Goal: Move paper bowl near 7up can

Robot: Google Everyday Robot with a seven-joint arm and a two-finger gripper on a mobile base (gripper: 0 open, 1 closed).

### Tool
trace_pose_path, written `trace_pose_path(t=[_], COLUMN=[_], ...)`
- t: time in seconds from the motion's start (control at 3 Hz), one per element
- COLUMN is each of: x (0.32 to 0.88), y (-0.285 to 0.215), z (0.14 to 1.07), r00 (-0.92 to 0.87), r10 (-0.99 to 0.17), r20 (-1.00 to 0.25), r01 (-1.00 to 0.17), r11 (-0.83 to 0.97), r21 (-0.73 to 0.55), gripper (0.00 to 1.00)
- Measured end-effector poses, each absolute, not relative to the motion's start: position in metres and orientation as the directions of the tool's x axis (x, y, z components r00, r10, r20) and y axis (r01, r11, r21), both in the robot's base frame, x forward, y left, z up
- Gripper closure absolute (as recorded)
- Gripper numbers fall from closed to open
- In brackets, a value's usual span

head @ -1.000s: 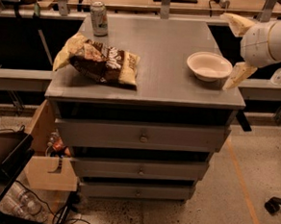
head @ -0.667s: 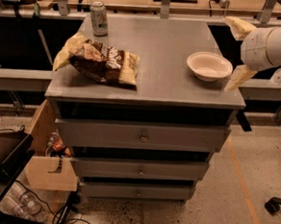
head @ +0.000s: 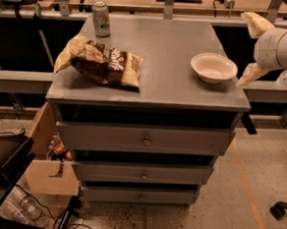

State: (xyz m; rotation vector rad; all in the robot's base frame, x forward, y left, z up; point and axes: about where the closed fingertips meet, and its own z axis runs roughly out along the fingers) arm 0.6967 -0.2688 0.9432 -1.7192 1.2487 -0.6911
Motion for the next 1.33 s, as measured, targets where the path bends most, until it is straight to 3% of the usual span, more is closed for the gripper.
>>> trace_pose_path(t=[1.0,1.33], x=[0.708,0.716], y=[-0.245,-0.238], z=[0.914,0.905], r00=[0.418,0.467], r10=[-0.900,-0.871], r20=[-0.125,-0.150], r01=[-0.394,-0.359], r11=[-0.056,-0.032], r21=[-0.917,-0.933], gripper=[0.00,0.14])
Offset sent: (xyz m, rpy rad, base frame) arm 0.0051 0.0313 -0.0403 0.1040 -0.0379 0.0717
